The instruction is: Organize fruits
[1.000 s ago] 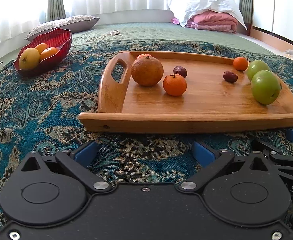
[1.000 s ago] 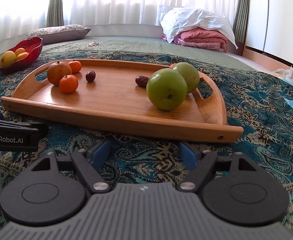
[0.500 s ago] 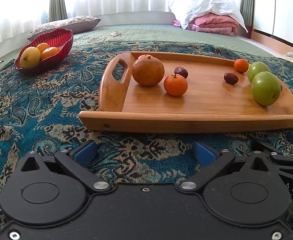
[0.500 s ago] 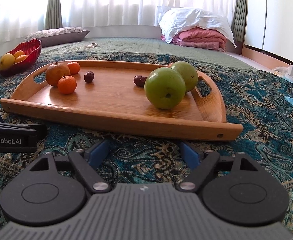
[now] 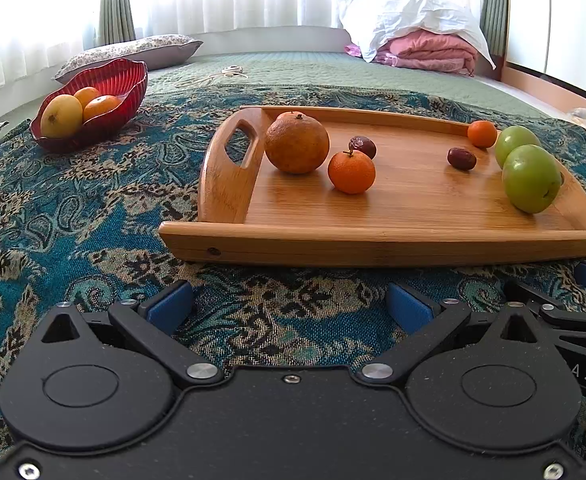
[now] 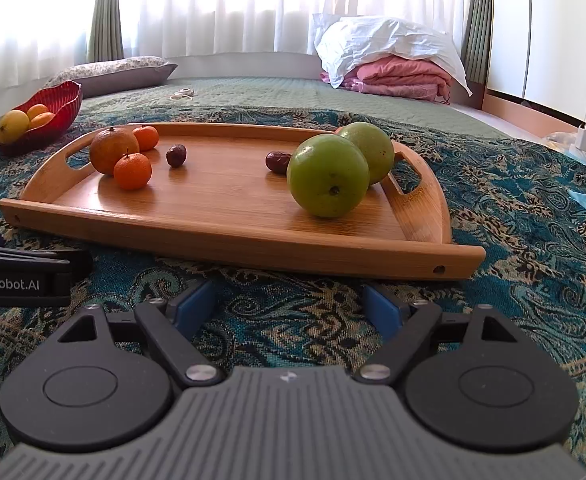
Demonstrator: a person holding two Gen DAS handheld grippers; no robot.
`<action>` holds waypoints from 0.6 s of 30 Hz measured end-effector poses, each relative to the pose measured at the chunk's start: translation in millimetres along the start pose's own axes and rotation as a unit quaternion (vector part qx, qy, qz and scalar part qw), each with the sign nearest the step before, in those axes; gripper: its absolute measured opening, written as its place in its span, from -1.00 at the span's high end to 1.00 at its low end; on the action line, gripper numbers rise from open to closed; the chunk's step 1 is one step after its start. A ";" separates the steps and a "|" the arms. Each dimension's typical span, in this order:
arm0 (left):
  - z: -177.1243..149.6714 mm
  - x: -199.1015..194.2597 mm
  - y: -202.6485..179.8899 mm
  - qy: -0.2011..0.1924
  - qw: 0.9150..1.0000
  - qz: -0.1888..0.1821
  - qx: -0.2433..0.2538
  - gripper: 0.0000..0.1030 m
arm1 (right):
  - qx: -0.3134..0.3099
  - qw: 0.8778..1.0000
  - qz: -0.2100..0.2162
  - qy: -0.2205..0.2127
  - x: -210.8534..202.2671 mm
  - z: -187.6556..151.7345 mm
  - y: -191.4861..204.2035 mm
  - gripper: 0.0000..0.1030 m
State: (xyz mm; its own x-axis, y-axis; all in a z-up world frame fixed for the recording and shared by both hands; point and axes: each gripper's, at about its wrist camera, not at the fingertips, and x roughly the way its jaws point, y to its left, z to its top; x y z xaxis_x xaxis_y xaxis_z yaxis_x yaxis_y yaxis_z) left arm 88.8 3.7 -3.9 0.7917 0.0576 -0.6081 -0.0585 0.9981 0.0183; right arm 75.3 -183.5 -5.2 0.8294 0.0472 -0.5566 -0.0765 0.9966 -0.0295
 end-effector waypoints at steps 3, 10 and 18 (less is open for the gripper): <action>0.0 0.0 -0.1 0.000 1.000 0.001 0.001 -1.00 | -0.001 1.000 -0.001 -0.001 0.0 -0.3 0.4 -0.74; -0.4 -0.5 -0.1 -0.001 1.000 0.000 0.000 -1.00 | -0.002 1.000 -0.002 -0.002 -0.3 -0.6 0.3 -0.74; -0.7 -0.7 0.1 -0.001 1.000 0.000 0.000 -1.00 | -0.002 1.000 -0.002 -0.002 -0.3 -0.8 0.6 -0.74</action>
State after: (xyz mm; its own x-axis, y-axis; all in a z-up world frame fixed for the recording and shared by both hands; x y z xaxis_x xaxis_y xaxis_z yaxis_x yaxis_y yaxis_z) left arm 87.8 3.7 -4.0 0.7930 0.0583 -0.6064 -0.0591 0.9981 0.0186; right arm 74.5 -183.0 -5.6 0.8324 0.0435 -0.5524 -0.0758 0.9965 -0.0357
